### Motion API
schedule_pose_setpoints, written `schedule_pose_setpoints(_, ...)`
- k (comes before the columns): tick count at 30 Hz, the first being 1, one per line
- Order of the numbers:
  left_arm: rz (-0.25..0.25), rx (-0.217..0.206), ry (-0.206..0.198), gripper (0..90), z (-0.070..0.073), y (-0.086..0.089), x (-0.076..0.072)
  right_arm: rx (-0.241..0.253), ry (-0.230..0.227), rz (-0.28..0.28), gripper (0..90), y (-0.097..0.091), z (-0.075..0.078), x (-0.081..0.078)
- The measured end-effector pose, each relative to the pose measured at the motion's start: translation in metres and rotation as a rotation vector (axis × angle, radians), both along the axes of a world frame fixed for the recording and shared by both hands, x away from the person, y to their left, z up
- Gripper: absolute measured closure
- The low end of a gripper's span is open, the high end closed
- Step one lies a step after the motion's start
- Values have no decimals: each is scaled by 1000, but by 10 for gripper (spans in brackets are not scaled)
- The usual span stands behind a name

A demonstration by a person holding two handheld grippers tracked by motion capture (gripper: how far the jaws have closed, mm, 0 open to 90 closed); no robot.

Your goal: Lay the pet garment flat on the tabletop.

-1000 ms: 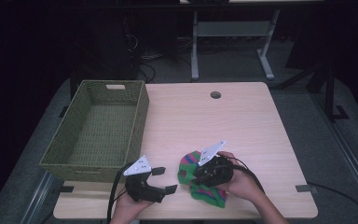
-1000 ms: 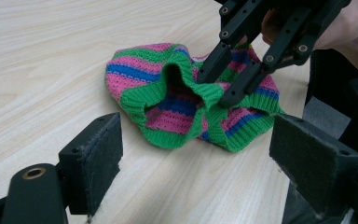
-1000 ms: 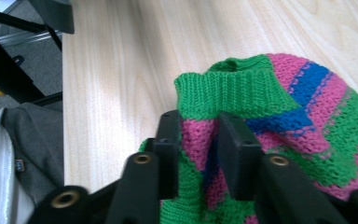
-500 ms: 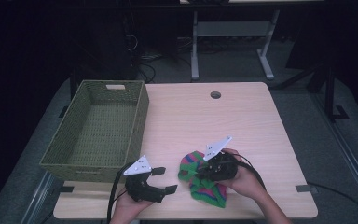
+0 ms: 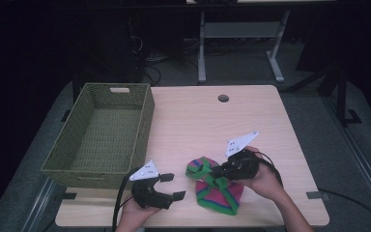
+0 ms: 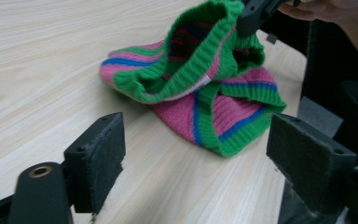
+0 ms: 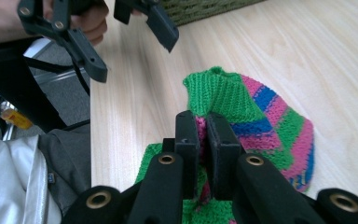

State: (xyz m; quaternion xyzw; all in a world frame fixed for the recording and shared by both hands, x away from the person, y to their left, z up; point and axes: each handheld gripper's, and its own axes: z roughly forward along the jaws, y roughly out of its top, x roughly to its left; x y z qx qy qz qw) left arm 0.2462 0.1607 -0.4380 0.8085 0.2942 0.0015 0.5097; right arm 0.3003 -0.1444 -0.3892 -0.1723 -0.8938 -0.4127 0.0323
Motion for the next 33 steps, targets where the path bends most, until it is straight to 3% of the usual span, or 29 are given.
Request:
schedule_pose_setpoints(10,-31,-5,-6,218,4,-10,5,66,-1,40,838,-20,13,6)
schedule_pose_setpoints(18,-10,-13,-17,234,6,-5,17,132,27,81,838,-35,18,12)
schedule_pose_setpoints(25,9,-32,-17,255,5,-11,32,156,30,111,832,-45,23,15)
schedule_pose_setpoints(33,-37,-30,-42,257,1,-22,43,145,39,150,833,-49,25,19)
